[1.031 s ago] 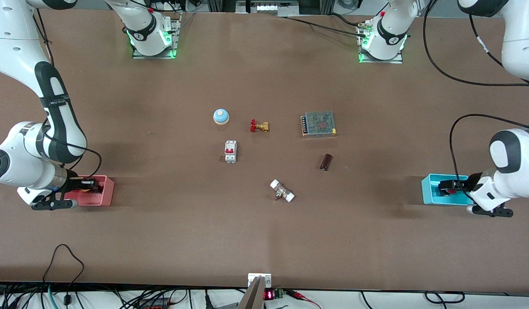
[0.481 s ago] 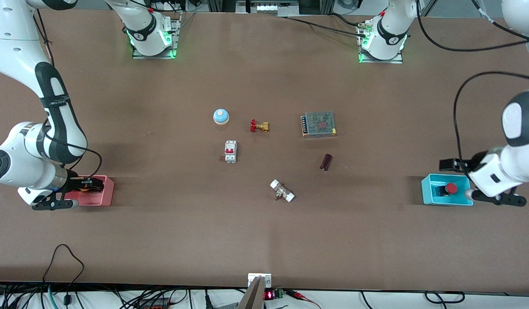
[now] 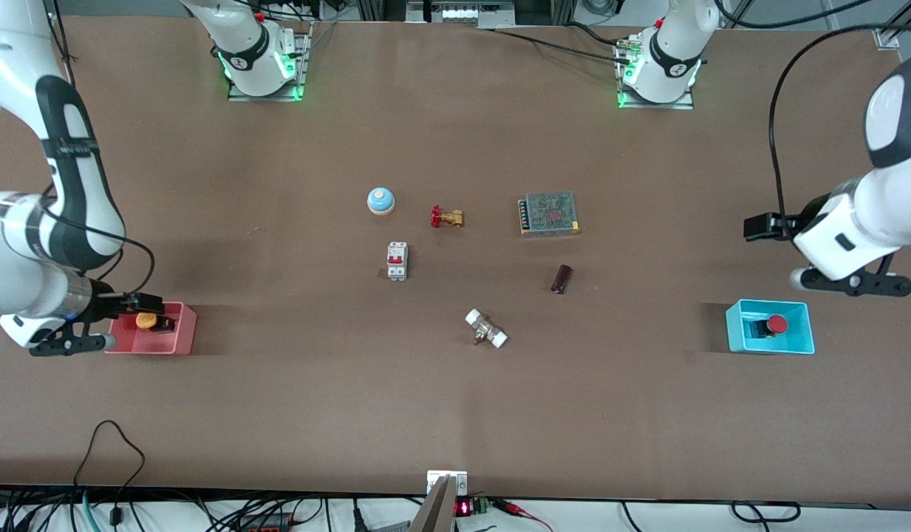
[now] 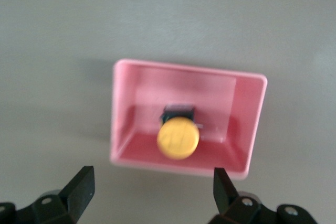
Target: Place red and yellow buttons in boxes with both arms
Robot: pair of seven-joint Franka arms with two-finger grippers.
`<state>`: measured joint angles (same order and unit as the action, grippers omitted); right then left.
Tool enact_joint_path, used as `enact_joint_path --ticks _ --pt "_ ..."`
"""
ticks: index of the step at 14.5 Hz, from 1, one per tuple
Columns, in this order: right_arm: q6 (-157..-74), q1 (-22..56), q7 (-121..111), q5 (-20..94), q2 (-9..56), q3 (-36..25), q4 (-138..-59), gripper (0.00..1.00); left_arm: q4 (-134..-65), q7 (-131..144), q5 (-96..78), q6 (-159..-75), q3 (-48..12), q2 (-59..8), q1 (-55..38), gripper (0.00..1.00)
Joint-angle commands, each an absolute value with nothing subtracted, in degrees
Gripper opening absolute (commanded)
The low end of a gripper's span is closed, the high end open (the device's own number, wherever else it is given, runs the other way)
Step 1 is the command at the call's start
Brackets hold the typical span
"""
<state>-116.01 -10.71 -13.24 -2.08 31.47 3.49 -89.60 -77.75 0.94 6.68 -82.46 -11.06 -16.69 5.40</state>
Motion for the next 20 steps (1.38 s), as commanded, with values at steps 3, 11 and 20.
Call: enact_joint_path --ticks 3,11,20 --pt "-101.7 -7.5 -8.0 -1.1 16.9 3.8 -93.2 1.0 -94.3 0.3 4.3 -94.9 -5.8 -0.2 1.6 1.0" --pt "-96.4 -2.0 -0.2 -1.3 1.9 4.5 -100.6 1.0 -97.6 0.1 1.8 -92.8 -5.4 2.5 0.4 1.0" --pt "-96.6 -2.3 1.9 -1.1 5.7 4.0 -95.5 1.0 -96.7 0.1 1.8 -92.6 -5.7 2.2 0.2 1.0"
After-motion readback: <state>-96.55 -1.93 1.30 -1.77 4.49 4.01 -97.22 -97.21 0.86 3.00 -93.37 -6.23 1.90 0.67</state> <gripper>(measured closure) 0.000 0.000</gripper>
